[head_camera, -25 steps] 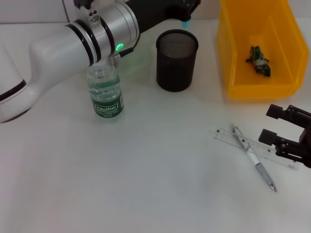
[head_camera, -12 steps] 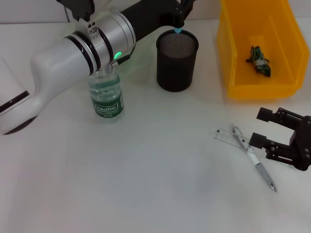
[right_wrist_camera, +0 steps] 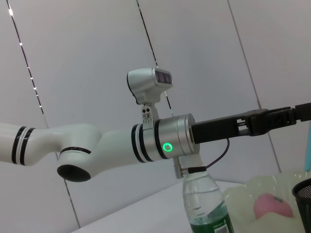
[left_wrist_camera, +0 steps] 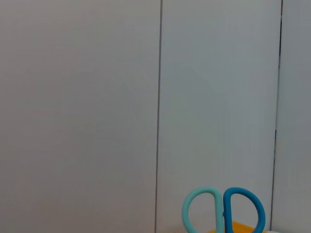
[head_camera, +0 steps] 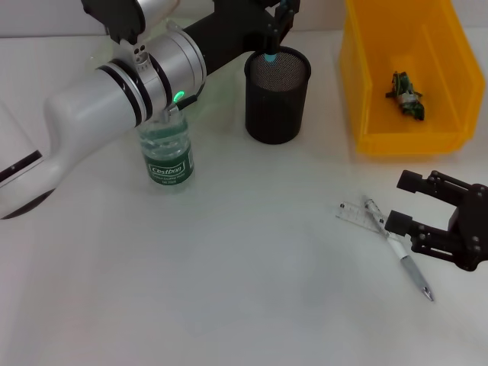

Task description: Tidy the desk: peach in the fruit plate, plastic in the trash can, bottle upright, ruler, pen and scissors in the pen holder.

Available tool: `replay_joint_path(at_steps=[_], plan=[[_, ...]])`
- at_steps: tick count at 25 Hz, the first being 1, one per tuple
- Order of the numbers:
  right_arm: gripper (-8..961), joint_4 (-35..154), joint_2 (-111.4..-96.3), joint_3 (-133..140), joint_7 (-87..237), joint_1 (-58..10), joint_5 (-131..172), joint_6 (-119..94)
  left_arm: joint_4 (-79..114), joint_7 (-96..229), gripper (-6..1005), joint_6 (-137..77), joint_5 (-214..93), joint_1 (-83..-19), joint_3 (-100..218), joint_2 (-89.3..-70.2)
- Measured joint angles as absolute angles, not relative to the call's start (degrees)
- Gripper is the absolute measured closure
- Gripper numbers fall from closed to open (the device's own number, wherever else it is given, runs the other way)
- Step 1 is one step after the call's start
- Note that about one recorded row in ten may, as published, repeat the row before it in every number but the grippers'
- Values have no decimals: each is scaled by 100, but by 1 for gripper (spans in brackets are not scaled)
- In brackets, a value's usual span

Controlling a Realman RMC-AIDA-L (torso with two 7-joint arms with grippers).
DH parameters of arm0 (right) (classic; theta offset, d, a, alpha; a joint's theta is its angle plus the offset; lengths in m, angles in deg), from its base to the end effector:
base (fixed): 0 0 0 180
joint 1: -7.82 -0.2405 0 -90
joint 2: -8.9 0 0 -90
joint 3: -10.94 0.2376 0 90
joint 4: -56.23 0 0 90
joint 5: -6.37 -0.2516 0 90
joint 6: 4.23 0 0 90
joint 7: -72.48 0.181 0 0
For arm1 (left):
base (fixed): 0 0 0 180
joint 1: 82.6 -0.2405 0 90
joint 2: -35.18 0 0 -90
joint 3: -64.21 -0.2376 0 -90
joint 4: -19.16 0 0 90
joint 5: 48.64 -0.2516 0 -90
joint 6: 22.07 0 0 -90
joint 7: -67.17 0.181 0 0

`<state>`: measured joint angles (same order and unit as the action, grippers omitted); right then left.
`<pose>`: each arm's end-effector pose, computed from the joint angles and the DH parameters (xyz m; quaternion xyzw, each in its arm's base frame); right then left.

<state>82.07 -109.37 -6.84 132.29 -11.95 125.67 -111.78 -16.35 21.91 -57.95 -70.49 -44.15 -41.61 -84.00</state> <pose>0.3086 0.2664 -0.0057 -0.8852 0.2081 0.3844 0.1590 -0.1184 0.4630 -0.1128 -0.8706 -0.1617 -0.3208 0.3362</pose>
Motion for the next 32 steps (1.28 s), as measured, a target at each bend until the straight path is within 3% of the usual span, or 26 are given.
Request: replay_joint_path(at_steps=[18, 23, 29, 32], plan=[[188, 8145, -11002, -691, 13170, -1388, 12563, -11145, -1581, 2427, 702, -6027, -7044, -4487, -4170, -8400], [188, 8145, -11002, -691, 13170, -1398, 12563, -11145, -1566, 2427, 466, -6231, -7043, -4574, -4154, -8400], [188, 8146, -11006, -639, 13171, -1398, 12563, -11149, -1625, 2380, 445, -6945, -7042, -4867, -4078, -8399], [188, 8145, -11010, -597, 13247, -1398, 12517, -11182, -1740, 2204, 434, -7894, -7028, -5323, -4037, -8343]])
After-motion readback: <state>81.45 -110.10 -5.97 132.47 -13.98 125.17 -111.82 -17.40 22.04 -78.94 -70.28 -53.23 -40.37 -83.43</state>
